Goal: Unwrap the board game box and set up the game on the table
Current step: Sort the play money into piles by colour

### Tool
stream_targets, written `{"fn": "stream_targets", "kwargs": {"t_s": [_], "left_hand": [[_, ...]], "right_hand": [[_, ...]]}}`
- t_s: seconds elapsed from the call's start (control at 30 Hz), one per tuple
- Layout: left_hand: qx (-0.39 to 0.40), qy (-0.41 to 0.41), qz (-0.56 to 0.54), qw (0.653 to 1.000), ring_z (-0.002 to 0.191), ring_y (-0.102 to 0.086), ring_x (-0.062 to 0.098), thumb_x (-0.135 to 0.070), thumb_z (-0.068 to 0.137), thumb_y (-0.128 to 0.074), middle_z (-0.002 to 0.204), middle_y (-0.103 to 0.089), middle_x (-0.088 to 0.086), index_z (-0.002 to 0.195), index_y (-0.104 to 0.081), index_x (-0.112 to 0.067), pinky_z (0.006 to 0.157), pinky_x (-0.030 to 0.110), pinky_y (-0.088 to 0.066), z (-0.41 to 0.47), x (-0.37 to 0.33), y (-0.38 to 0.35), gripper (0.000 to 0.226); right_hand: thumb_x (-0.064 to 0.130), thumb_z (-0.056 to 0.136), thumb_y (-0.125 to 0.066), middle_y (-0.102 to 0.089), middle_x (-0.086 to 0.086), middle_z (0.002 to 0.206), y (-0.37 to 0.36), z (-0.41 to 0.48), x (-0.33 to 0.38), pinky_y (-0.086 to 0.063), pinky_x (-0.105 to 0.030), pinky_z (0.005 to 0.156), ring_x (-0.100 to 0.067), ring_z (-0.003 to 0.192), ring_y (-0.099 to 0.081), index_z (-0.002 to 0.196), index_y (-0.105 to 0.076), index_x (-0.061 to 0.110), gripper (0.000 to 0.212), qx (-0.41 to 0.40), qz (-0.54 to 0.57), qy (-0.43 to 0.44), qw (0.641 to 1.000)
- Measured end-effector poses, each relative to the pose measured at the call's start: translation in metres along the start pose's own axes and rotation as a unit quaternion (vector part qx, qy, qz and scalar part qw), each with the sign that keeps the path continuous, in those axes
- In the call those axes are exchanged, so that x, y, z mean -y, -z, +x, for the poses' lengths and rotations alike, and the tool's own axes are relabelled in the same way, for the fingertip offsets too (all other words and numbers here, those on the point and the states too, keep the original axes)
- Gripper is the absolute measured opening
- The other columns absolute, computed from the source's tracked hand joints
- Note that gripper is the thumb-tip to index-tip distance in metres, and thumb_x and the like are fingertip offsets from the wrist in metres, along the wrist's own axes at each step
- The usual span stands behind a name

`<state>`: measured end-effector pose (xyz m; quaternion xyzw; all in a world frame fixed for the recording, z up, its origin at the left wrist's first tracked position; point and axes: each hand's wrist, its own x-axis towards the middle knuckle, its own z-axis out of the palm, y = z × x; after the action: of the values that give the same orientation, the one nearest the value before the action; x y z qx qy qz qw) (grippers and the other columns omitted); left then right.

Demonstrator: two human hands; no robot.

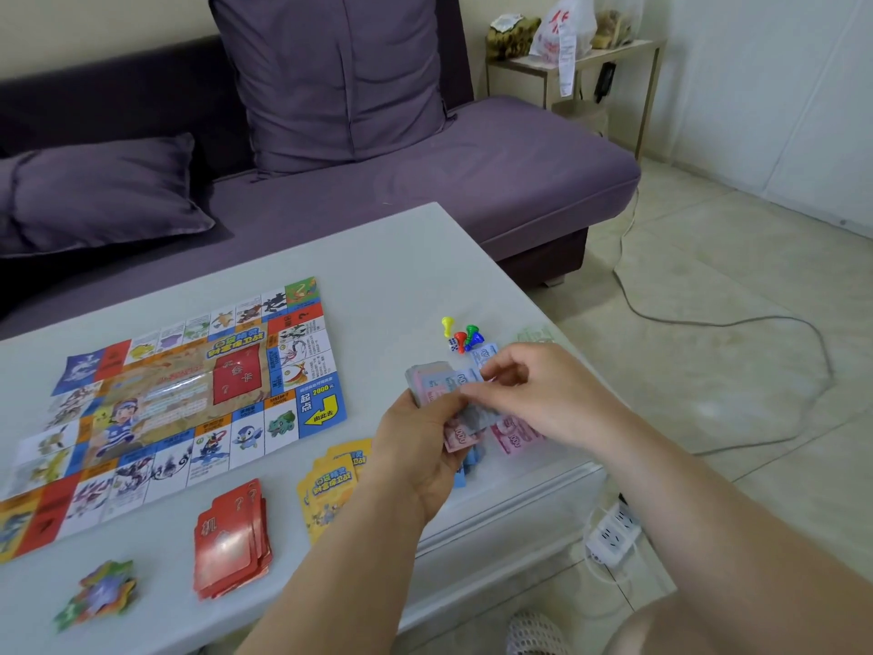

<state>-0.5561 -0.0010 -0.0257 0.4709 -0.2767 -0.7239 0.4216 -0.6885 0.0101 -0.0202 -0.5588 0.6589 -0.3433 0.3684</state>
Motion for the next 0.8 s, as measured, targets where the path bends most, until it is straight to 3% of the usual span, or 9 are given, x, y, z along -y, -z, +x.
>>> {"fn": "stream_targets", "kwargs": {"t_s": [0.17, 0.27, 0.33, 0.47, 0.57, 0.67, 0.8], "left_hand": [[0.022, 0.017, -0.071, 0.997, 0.059, -0.069, 0.017, 0.003, 0.094, -0.041, 0.071, -0.072, 0.012, 0.094, -0.058, -0.003, 0.054, 0.025, -0.057, 0.003, -0.011, 0.000, 0.018], [0.014, 0.006, -0.066, 0.998, 0.073, -0.070, 0.018, 0.008, 0.094, -0.037, 0.080, -0.072, 0.012, 0.095, -0.056, -0.001, 0.057, 0.026, -0.058, 0.010, -0.017, 0.005, 0.021], [0.000, 0.000, -0.062, 0.998, 0.079, -0.068, 0.018, 0.007, 0.095, -0.038, 0.087, -0.070, 0.012, 0.096, -0.055, -0.002, 0.058, 0.024, -0.058, 0.015, -0.020, 0.009, 0.019], [-0.013, -0.001, -0.051, 0.999, 0.067, -0.071, 0.013, 0.005, 0.094, -0.043, 0.078, -0.072, 0.008, 0.102, -0.055, -0.001, 0.054, 0.021, -0.056, 0.022, -0.023, 0.015, 0.016], [-0.017, -0.001, -0.047, 0.999, 0.063, -0.070, 0.011, 0.005, 0.094, -0.044, 0.078, -0.072, 0.008, 0.105, -0.056, 0.000, 0.052, 0.020, -0.055, 0.023, -0.026, 0.019, 0.017], [-0.019, -0.002, -0.049, 0.999, 0.063, -0.070, 0.011, 0.005, 0.094, -0.045, 0.074, -0.072, 0.006, 0.096, -0.057, -0.003, 0.053, 0.020, -0.056, 0.024, -0.031, 0.023, 0.015], [-0.020, -0.001, -0.051, 0.998, 0.067, -0.069, 0.012, 0.004, 0.093, -0.045, 0.078, -0.071, 0.007, 0.099, -0.058, -0.003, 0.059, 0.021, -0.057, 0.024, -0.034, 0.028, 0.016]], "right_hand": [[0.023, 0.079, -0.076, -0.062, 0.004, 0.071, 0.002, 0.018, -0.002, -0.040, -0.011, 0.052, -0.006, 0.061, -0.056, 0.083, -0.062, 0.024, 0.014, -0.016, 0.059, -0.016, 0.998], [0.020, 0.080, -0.074, -0.058, 0.006, 0.069, 0.010, 0.032, -0.007, -0.039, -0.011, 0.051, -0.007, 0.062, -0.054, 0.090, -0.066, 0.018, 0.014, -0.079, 0.061, -0.030, 0.995], [0.023, 0.079, -0.075, -0.059, 0.006, 0.073, 0.011, 0.043, -0.012, -0.044, -0.021, 0.063, -0.013, 0.071, -0.060, 0.088, -0.066, 0.020, 0.013, -0.115, 0.011, -0.037, 0.993], [0.034, 0.078, -0.072, -0.064, 0.009, 0.084, 0.001, 0.060, -0.011, -0.051, -0.035, 0.081, -0.019, 0.090, -0.063, 0.068, -0.058, 0.032, 0.017, -0.122, -0.126, -0.066, 0.982], [0.036, 0.082, -0.066, -0.067, 0.010, 0.095, -0.003, 0.068, -0.007, -0.045, -0.036, 0.089, -0.017, 0.097, -0.061, 0.078, -0.065, 0.033, 0.006, -0.127, -0.219, -0.086, 0.964], [0.033, 0.086, -0.062, -0.068, 0.011, 0.097, -0.006, 0.073, -0.006, -0.037, -0.033, 0.091, -0.016, 0.097, -0.059, 0.086, -0.069, 0.031, 0.007, -0.140, -0.267, -0.098, 0.948], [0.036, 0.088, -0.060, -0.067, 0.010, 0.096, -0.014, 0.076, -0.009, -0.027, -0.032, 0.081, -0.015, 0.094, -0.058, 0.089, -0.068, 0.030, 0.009, -0.154, -0.311, -0.085, 0.934]]}}
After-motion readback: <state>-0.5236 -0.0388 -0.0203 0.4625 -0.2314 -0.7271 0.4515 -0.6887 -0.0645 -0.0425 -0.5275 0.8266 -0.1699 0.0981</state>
